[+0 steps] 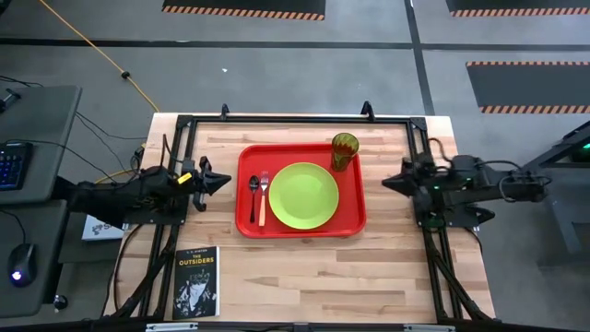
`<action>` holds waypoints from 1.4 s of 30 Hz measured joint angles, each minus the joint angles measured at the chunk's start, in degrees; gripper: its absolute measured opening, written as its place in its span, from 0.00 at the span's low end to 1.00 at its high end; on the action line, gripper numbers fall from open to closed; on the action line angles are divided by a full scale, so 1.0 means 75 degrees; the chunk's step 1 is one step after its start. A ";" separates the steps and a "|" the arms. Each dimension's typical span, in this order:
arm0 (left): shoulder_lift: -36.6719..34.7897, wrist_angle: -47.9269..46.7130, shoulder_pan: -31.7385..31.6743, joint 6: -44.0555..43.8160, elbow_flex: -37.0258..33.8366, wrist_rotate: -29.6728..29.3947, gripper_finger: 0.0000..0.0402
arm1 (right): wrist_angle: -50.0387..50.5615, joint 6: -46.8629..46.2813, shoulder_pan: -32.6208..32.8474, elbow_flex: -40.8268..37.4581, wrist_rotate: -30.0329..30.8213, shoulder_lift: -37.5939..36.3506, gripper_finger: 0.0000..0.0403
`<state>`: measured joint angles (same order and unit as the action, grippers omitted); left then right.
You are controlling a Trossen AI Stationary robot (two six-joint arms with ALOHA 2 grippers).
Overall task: Pick and place plate/cup/fork/spoon on tray
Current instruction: Return to Home Position
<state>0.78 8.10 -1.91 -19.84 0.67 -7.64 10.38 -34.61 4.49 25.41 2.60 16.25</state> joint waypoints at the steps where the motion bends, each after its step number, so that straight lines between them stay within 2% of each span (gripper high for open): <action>1: 0.0000 -0.0054 0.0000 -0.0003 0.0000 0.0000 0.00 | 0.0234 0.0135 0.0000 0.0000 -0.0007 -0.0326 0.00; 8: 0.0000 -0.0133 0.0000 0.0000 0.0000 -0.0003 0.00 | 0.0801 0.1050 0.0000 0.0005 -0.0167 -0.2164 0.00; 12: 0.0016 -0.0129 0.0000 0.0002 0.0001 -0.0018 0.00 | 0.0607 0.1583 0.0003 -0.0020 -0.0515 -0.2051 0.00; 15: 0.0042 -0.0151 0.0000 0.0000 0.0000 -0.0044 0.00 | 0.0245 0.1797 0.0003 -0.0471 -0.0647 -0.2084 0.00; 21: 0.0099 -0.0176 0.0000 0.0000 0.0003 -0.0061 0.00 | -0.1711 0.1622 0.0003 -0.1891 -0.1165 -0.2156 0.00; 29: 0.0110 -0.0256 0.0000 0.0001 0.0000 -0.0058 0.00 | -0.3736 0.1750 0.0000 -0.3311 -0.1233 -0.2162 0.00; 31: 0.0117 -0.0320 0.0000 -0.0002 0.0000 -0.0058 0.00 | -0.3341 0.2125 0.0002 -0.3287 -0.0963 -0.2146 0.00; 36: 0.0117 -0.0312 0.0000 0.0000 0.0000 -0.0058 0.00 | -0.1722 0.2547 0.0000 -0.3313 0.0656 -0.2140 0.00; 42: 0.0117 -0.0361 0.0000 -0.0003 0.0000 -0.0061 0.00 | -0.1673 0.3219 0.0004 -0.3308 0.0805 -0.1953 0.00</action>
<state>1.65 5.39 -1.91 -19.86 0.67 -8.10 -2.17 -10.47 4.52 0.60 8.64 1.60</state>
